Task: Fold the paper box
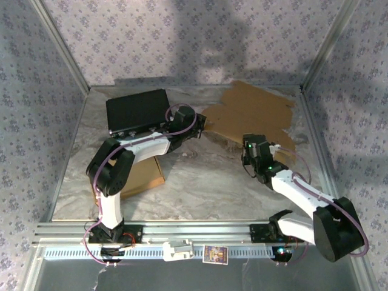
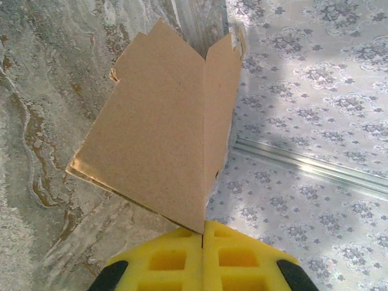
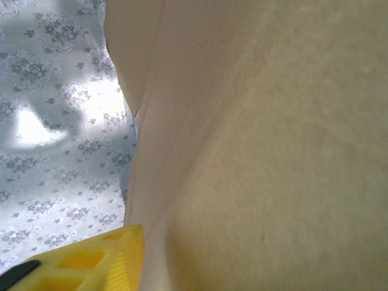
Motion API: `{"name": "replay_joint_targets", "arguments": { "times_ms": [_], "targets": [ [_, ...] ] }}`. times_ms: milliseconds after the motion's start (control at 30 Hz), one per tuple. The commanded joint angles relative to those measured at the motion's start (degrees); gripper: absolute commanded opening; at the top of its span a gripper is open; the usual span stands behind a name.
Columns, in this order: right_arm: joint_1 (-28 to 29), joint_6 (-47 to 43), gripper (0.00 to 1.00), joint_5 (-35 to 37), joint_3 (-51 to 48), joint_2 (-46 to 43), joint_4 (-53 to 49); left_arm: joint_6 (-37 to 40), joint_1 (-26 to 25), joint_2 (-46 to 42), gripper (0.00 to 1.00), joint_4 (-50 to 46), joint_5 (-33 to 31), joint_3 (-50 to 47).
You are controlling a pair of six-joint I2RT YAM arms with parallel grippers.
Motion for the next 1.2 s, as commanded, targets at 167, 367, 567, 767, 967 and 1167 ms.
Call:
{"name": "replay_joint_targets", "arguments": {
  "times_ms": [167, 367, 567, 767, 967, 1167],
  "targets": [
    [0.22, 1.28, 0.34, 4.24, 3.02, 2.31, 2.26, -0.90, -0.48, -3.42, 0.00, 0.58, 0.30, -0.60],
    [-0.53, 0.21, 0.19, 4.55, 4.80, 3.68, 2.37, -1.24, -0.62, -3.94, 0.00, -0.01, 0.66, -0.73],
    [-2.90, -7.55, 0.00, 3.86, 12.20, 0.67, -8.01, 0.28, -0.35, -6.52, 0.19, -2.94, 1.42, -0.44],
    [-7.73, -19.47, 0.00, -1.83, 24.34, -3.04, -18.64, 18.07, 2.32, -15.97, 0.58, -23.07, 3.44, 6.03],
    [-9.83, -24.64, 0.00, -9.41, 39.88, -4.87, -30.92, 30.45, 6.48, -25.80, 0.60, -36.17, 0.76, 7.72],
    [-7.80, -27.73, 0.00, -12.68, 58.26, -5.60, -44.56, 37.71, 12.24, -30.71, 0.59, -41.22, -1.98, 8.72]
  ]
}}
